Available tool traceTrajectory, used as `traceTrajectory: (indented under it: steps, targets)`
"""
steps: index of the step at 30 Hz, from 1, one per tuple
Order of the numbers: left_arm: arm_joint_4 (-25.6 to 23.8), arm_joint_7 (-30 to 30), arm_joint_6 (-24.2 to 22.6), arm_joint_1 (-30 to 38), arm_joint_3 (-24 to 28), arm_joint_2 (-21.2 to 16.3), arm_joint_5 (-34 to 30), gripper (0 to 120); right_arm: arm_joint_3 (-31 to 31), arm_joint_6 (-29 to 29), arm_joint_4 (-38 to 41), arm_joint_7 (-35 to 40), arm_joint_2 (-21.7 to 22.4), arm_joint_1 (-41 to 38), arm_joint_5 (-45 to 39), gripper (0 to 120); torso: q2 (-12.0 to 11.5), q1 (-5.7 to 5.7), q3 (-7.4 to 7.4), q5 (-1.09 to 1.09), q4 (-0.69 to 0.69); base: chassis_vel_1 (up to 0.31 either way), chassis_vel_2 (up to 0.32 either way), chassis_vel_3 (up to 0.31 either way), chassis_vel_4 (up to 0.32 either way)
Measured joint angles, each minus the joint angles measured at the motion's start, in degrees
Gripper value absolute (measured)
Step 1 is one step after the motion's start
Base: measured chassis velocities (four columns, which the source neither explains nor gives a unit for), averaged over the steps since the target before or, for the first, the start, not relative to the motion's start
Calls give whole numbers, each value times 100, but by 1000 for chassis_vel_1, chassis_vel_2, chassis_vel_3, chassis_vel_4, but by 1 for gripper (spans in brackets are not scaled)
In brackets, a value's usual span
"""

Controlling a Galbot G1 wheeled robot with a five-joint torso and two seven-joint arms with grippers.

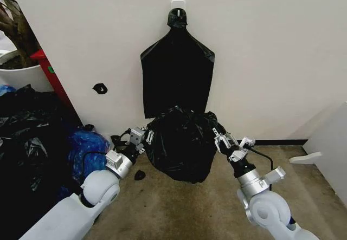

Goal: Place the garbage bag over the trash bin.

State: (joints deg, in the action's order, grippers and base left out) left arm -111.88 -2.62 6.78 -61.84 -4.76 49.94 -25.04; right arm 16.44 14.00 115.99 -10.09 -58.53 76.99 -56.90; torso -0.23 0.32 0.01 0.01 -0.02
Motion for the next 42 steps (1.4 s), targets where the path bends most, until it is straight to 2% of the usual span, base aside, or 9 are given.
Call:
traceTrajectory:
  steps: [2, 11, 16, 20, 27, 30, 33, 37, 42]
  targets:
    - [-1, 6, 1, 3, 8, -1, -8, 1, 20, 74, -166, -69, 0, -50, 111, 0, 0, 0, 0, 0, 0, 0, 0, 0, 0]
    - [-27, 12, 1, -8, 23, 15, -23, 1, 82, 253, -540, -523, 2, -165, 193, 0, 0, 0, 0, 0, 0, 0, 0, 0, 0]
    - [-87, 37, 1, -76, 23, 32, -63, 1, 101, 429, -988, -531, -26, -384, 721, 0, 0, 0, 0, 0, 0, 0, 0, 0, 0]
    - [-181, 115, 19, -115, 25, 46, -224, 1, 143, 1005, -2059, -973, -78, -840, 1565, 0, 0, 0, 0, 2, 0, 0, 0, 0, 0]
    - [-302, 112, -43, -88, 9, 28, -652, 1, 153, 1813, -2913, -2297, -226, -1202, 1705, 0, 0, 0, 0, 2, 0, 0, 0, 0, 0]
    - [-321, 95, -102, -71, 6, 27, -802, 1, 181, 2142, -3171, -2507, -288, -1308, 2001, 0, 0, 0, 1, 1, 1, 0, 0, 0, 0]
    - [-307, 16, -183, -55, 0, 44, -874, 1, 162, 2263, -3152, -1815, -316, -1258, 2228, 0, 0, 0, 0, 1, 1, 0, 0, 0, 0]
    - [-265, -176, -374, -46, -25, 53, -1047, 1, 91, 2042, -2652, -891, -259, -979, 1623, 2, 0, 0, 1, 1, 0, 0, 0, 0, 0]
    - [-257, -426, -683, -19, -74, 79, -1357, 1, 92, 1808, -1550, -181, -147, -305, 670, 23, 0, 0, 0, 0, -2, 0, 0, 0, 0]
